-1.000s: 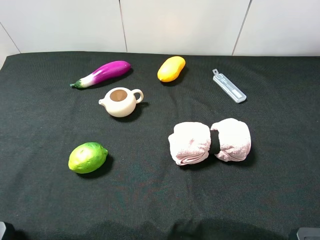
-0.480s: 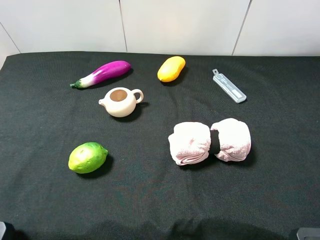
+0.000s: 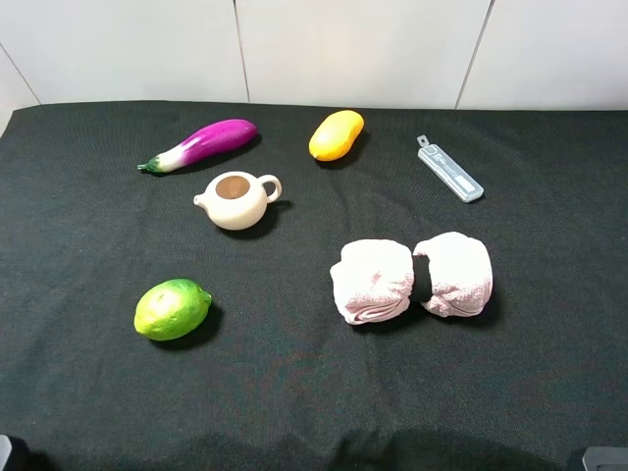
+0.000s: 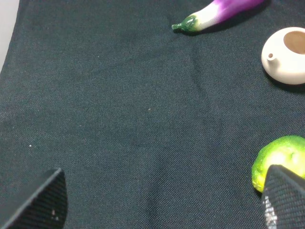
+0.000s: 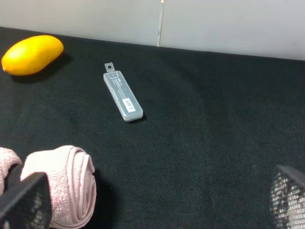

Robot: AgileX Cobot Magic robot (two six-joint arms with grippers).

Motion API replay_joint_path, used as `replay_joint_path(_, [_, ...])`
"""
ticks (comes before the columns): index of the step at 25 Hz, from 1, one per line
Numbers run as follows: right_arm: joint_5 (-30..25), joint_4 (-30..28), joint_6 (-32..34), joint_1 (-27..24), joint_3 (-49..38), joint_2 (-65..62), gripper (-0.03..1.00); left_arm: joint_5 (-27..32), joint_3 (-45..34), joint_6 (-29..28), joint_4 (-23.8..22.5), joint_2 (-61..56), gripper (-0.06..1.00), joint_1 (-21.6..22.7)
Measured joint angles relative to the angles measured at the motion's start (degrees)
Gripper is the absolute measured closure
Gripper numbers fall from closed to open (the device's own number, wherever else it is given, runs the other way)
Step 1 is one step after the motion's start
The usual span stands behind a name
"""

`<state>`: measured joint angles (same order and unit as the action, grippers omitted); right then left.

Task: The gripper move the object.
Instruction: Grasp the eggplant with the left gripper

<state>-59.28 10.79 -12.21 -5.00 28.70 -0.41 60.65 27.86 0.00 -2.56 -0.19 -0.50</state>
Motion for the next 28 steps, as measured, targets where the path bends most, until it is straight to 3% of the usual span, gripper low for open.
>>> replay_joint_path(28, [0.0, 0.0, 0.0, 0.0, 0.0, 0.0, 0.27, 0.0, 0.0, 0.0, 0.0, 0.0, 0.09, 0.0])
